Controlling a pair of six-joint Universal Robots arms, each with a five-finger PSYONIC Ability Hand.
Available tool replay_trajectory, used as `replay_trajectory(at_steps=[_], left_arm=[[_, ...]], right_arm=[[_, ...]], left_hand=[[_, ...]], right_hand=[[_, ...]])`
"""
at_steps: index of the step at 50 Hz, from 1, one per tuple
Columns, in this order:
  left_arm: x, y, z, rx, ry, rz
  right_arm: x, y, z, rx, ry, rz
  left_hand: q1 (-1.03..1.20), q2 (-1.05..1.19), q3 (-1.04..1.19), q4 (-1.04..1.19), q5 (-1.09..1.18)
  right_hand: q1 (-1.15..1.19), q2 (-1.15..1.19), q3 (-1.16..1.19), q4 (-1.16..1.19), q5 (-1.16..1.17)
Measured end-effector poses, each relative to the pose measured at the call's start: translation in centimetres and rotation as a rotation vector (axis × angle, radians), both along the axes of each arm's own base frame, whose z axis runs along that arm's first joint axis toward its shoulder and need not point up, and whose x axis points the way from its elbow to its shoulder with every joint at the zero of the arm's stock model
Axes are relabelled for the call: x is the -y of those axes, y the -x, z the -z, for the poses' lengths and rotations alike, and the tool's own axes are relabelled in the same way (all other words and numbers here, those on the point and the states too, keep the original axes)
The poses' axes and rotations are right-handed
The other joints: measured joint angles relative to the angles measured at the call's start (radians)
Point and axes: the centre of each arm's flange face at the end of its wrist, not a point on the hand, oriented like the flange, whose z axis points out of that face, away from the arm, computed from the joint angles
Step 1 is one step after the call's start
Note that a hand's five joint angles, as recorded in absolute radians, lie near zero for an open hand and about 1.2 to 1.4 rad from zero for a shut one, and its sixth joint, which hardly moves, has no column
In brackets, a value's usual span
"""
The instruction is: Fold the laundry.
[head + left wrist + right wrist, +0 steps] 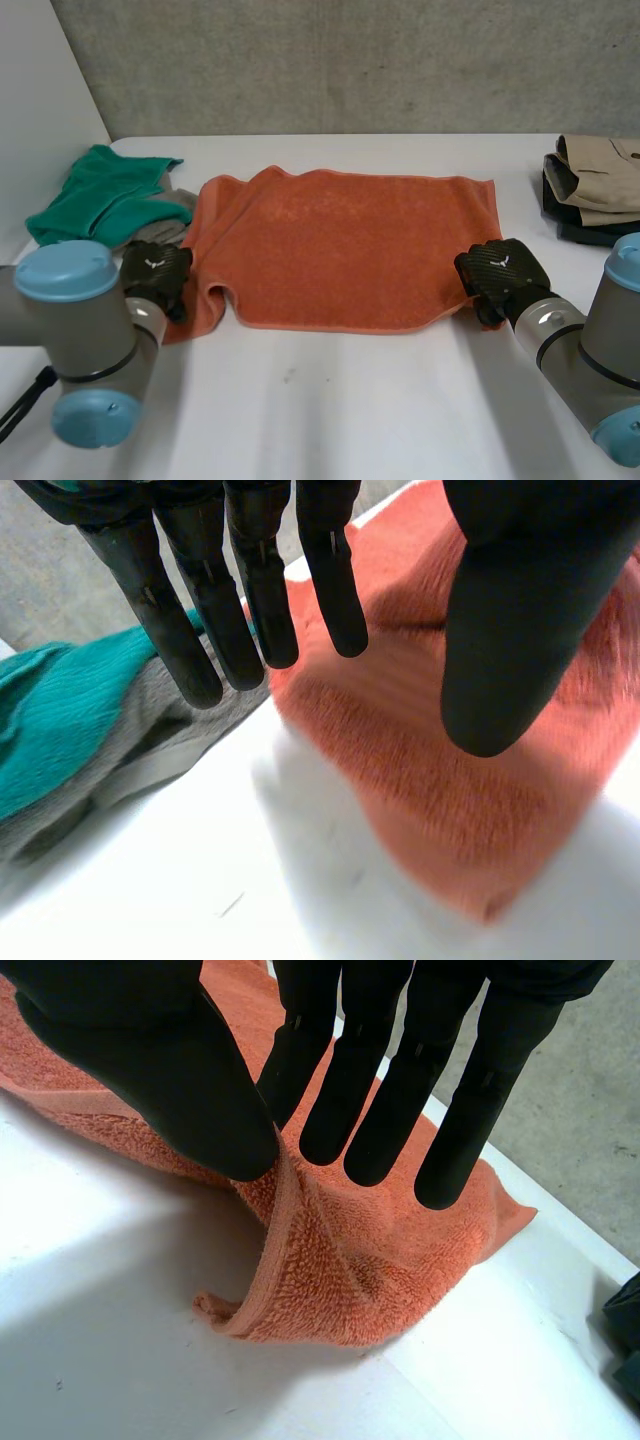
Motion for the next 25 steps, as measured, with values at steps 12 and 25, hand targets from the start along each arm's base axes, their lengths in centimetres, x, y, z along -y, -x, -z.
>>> replay_trajectory(at_steps=[12,25], left_arm=[[-2.4,-1.7,-2.4,0.029,0.027,0.037],[-2.4,-0.7,-2.0,-0.077,-0.029,0.154]], right_arm=[[0.0,0.0,0.0,-0.001,0.001,-0.001],[-0.1,0.0,0.0,-0.004,0.000,-0.003]], left_hand=[[0.093,0.089,0.091,0.089,0.086],[-0.151,-0.139,-0.134,-0.151,-0.152]], right_hand=[[0.000,0.000,0.000,0.000,0.000],[0.000,-0.001,0.000,0.000,0.000]])
